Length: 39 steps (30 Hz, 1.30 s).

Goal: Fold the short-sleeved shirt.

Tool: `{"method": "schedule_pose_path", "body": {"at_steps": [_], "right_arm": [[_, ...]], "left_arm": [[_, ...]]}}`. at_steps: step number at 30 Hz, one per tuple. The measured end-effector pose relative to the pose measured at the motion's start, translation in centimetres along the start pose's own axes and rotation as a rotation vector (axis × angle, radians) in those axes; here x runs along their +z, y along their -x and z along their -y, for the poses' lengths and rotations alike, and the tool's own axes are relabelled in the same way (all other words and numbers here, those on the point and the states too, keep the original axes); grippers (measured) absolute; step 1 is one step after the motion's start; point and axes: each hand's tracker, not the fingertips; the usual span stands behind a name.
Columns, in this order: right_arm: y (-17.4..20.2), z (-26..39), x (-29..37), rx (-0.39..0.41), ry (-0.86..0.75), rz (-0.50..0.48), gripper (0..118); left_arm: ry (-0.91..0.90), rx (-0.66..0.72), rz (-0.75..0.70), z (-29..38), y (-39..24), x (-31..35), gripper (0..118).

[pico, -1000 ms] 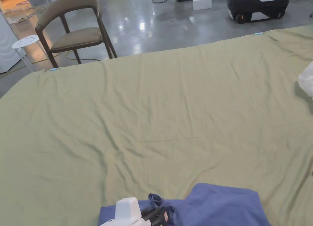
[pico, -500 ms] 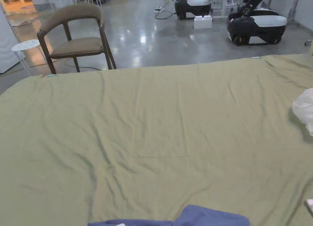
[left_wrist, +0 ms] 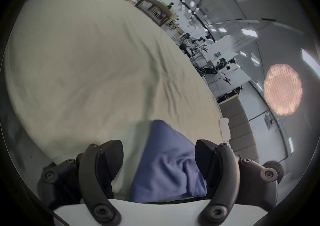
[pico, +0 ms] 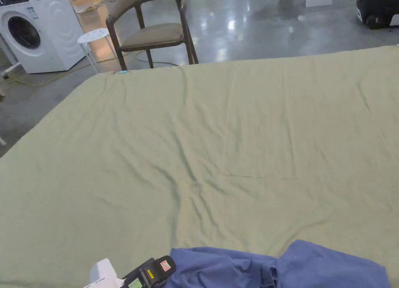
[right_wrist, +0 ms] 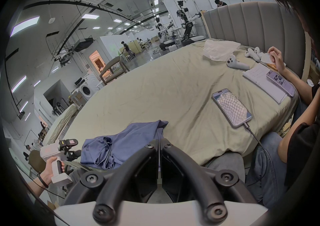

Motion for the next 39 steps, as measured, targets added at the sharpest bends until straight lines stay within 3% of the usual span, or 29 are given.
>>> {"method": "schedule_pose_path", "body": {"at_steps": [3, 4, 6, 13, 16, 20, 26, 30, 32, 34, 36, 39], "right_arm": [[0.0, -0.1, -0.6, 0.027, 0.001, 0.015, 0], [0.1, -0.1, -0.7, 0.025, 0.000, 0.023, 0], [-0.1, -0.2, -0.6, 0.008, -0.005, 0.019, 0], [-0.7, -0.1, 0.1, 0.013, -0.009, 0.046, 0], [-1.2, 0.0, 0.3, 0.003, -0.016, 0.049, 0], [-1.6, 0.2, -0.1, -0.016, -0.009, 0.049, 0], [-1.1, 0.3, 0.5, -0.039, -0.023, 0.028, 0], [-0.4, 1.0, 2.0, -0.031, -0.027, 0.037, 0], [-0.1, 1.6, 2.8, -0.038, -0.044, 0.053, 0], [-0.6, 2.3, 2.9, -0.075, -0.050, 0.040, 0], [-1.2, 2.7, 2.5, -0.092, -0.028, 0.030, 0], [-1.3, 3.2, 2.4, -0.038, -0.022, 0.042, 0]], "left_arm": [[0.056, 0.062, 0.088, 1.2, 0.3, -2.6, 78], [0.039, 0.070, 0.124, 1.5, 0.2, -3.0, 61], [0.042, 0.067, 0.077, 1.6, -0.6, -3.5, 12], [-0.061, 0.013, 0.036, -0.7, -2.2, 1.6, 10], [-0.110, -0.191, -0.090, -2.9, -5.2, 5.6, 10], [-0.087, -0.404, -0.080, -2.4, -12.1, 7.3, 10], [0.065, -0.398, 0.117, 6.1, -21.5, -1.3, 11], [0.238, -0.497, 0.054, 11.8, -22.5, -9.5, 12], [0.264, -0.498, 0.037, 13.1, -22.2, -12.0, 32], [0.293, -0.480, 0.075, 13.0, -21.8, -12.5, 62], [0.274, -0.413, 0.147, 11.9, -21.9, -10.8, 68], [0.143, -0.402, 0.151, 9.6, -21.1, -7.1, 65]]}}
